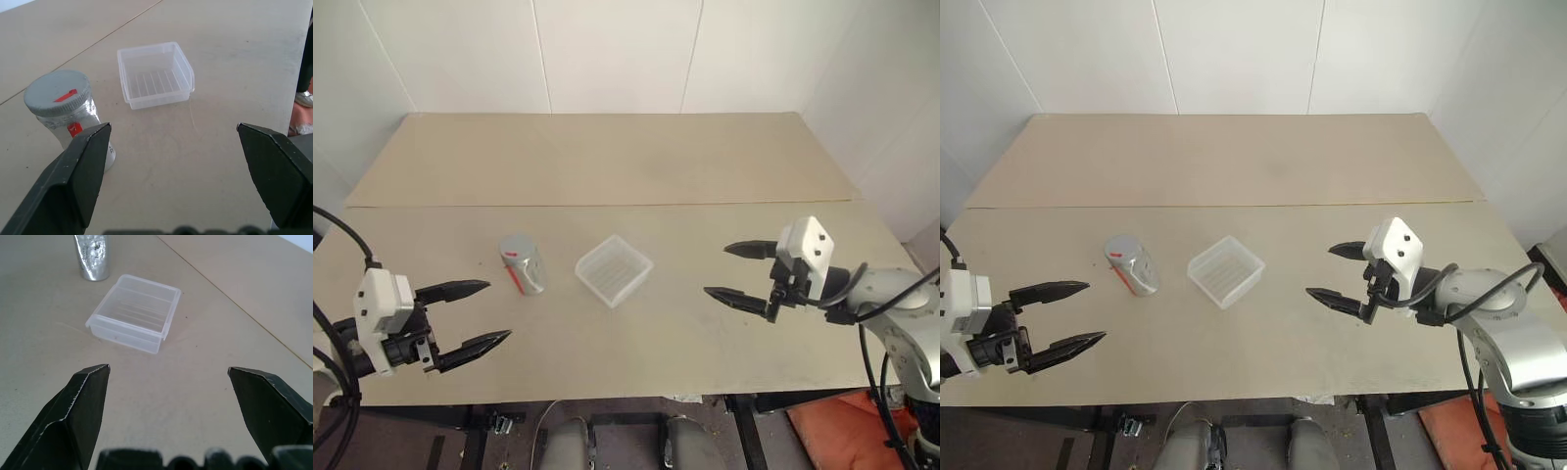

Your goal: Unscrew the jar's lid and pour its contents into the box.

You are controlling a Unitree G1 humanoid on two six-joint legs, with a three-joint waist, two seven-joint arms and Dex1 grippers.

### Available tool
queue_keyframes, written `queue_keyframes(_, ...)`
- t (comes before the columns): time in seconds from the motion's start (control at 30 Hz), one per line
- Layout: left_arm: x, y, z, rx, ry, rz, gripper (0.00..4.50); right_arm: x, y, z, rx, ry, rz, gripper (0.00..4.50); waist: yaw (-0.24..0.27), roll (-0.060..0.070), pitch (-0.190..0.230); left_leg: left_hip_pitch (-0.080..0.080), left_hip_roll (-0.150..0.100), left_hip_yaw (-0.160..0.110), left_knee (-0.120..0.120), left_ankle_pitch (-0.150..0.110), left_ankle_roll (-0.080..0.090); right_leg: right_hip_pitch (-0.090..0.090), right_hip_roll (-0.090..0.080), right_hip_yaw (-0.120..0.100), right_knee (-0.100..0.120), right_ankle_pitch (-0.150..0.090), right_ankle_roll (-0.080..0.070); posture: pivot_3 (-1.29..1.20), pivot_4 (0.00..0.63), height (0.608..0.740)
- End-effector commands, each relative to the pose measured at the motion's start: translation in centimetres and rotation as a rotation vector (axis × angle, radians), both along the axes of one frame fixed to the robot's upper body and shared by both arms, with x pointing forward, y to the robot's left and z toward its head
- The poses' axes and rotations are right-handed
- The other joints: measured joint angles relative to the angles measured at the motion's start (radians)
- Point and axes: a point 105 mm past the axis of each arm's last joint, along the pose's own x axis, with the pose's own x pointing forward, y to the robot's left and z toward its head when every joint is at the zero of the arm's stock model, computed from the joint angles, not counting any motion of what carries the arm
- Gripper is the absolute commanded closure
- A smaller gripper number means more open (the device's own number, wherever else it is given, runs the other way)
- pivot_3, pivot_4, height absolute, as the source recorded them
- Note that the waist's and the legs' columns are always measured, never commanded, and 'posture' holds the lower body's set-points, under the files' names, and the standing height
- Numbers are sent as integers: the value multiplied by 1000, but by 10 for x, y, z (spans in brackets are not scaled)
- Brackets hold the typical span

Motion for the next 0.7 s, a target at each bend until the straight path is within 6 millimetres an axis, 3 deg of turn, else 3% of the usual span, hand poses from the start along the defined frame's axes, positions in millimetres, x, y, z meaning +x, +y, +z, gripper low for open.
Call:
queue_keyframes(0.03, -4, -6, 8, 3, -37, -20, 33, -1, 1, 10, -7, -43, 22, 0, 0, 0, 0, 0, 0, 0, 0, 0, 0, 0, 0, 0, 0, 0, 0, 0, 150, 740)
queue_keyframes(0.23, -6, -6, 4, -19, 3, 0, 33, 8, 3, 13, -13, -51, 9, 0, -1, 0, 0, 0, 0, 0, 0, 0, 0, 0, 0, 0, 0, 0, 0, 0, 150, 740)
queue_keyframes(0.5, -14, 12, -7, -27, -14, 134, 33, 6, 12, 23, -20, -69, 78, 0, -4, 0, 0, 0, 0, 0, 0, 0, 0, 0, 0, 0, 0, 0, 0, 0, 150, 740)
queue_keyframes(0.7, 1, 22, -21, -112, -50, 339, 33, 4, 22, 24, -15, -65, 155, 0, 0, 0, 0, 1, 0, -2, 0, 0, 0, 2, 0, 0, 0, 0, 0, 0, 150, 740)
